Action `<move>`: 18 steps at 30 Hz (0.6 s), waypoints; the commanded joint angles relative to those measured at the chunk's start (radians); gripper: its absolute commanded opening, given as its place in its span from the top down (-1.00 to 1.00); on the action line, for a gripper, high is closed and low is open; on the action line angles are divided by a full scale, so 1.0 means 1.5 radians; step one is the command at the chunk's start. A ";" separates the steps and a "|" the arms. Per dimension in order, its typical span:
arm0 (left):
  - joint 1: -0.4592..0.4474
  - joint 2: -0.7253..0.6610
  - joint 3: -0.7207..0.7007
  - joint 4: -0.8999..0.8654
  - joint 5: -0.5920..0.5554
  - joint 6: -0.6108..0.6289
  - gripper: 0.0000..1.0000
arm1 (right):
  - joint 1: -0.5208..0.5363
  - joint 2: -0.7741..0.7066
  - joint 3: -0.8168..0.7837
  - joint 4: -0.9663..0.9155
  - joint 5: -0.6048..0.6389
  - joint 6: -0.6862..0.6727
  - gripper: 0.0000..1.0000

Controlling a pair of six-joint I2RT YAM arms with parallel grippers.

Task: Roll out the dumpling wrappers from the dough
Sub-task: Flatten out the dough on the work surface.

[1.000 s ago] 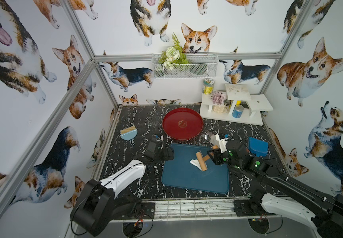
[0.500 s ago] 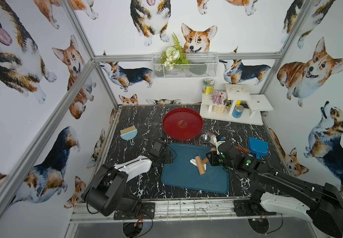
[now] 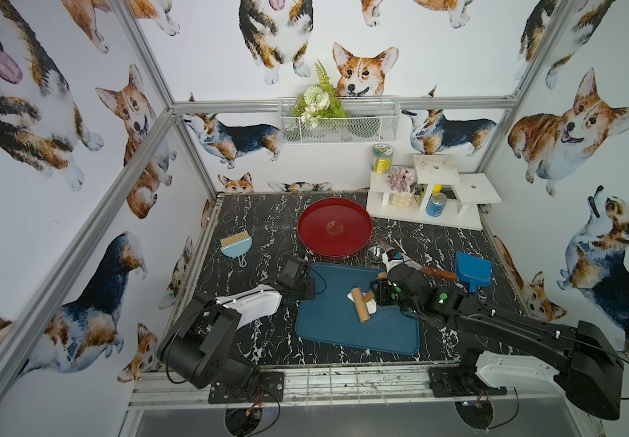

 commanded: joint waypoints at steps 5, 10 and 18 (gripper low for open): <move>0.000 0.004 -0.006 -0.001 0.001 0.002 0.46 | -0.055 -0.046 0.001 -0.085 0.056 -0.041 1.00; 0.000 0.003 -0.008 0.002 0.002 0.002 0.73 | -0.059 -0.046 -0.012 -0.074 0.024 -0.050 1.00; 0.000 -0.003 -0.008 -0.006 -0.001 0.004 1.00 | -0.058 0.017 -0.010 -0.058 -0.038 -0.051 1.00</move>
